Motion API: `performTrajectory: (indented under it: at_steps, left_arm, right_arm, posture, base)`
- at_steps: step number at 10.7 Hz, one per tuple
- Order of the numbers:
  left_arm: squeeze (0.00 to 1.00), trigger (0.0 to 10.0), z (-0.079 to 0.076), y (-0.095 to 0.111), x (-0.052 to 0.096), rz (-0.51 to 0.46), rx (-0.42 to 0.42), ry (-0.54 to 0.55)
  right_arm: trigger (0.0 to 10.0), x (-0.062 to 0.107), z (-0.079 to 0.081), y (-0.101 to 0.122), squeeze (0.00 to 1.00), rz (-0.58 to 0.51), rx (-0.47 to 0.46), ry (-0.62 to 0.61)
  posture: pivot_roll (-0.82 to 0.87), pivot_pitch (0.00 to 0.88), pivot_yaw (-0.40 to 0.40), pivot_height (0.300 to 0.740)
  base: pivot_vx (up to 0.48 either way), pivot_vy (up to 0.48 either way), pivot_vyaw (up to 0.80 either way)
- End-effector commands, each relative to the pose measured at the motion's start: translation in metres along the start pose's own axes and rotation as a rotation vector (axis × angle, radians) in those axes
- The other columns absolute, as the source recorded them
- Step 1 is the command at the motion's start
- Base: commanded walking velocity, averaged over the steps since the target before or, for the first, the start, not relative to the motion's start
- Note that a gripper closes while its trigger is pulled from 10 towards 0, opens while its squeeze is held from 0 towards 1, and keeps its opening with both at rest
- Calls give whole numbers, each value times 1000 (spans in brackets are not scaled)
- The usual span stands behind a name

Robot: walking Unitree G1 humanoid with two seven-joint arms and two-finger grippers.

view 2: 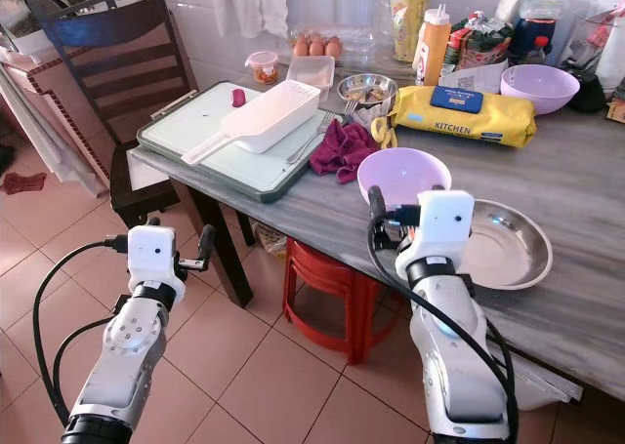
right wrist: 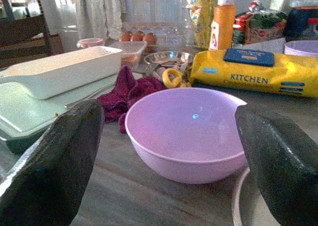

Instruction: Setting the table

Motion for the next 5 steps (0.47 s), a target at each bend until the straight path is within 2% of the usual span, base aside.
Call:
performTrajectory:
  at_steps: [1, 2, 5]
  left_arm:
    - [0, 10000, 3, 5, -3, -16, -4, 2]
    - [0, 10000, 2, 6, -4, -14, -5, -1]
    - [0, 10000, -3, 6, -3, -4, 5, -20]
  right_arm:
    - [10000, 0, 0, -2, 0, 8, -9, -2]
    - [10000, 0, 0, -2, 0, 4, -7, 3]
    - [10000, 2, -1, -5, 0, 10, -5, 3]
  posture:
    - [-148, 30, 85, 740]
    - [-149, 29, 87, 740]
    - [-149, 32, 91, 740]
  base:
    - [0, 0, -750]
    - [0, 0, -419]
    - [0, 0, 0]
Point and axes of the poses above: a point about 5 cm out from each wrist's last joint towards the gripper, its own x axis pointing back from the gripper into the wrist, its own y axis along the axis of the wrist's last joint, z = x × y, the point moved 3 cm from there along -x, pointing out of the wrist towards the gripper, and after that the axes turned 8 degrees about -x, right-handed, at the moved point
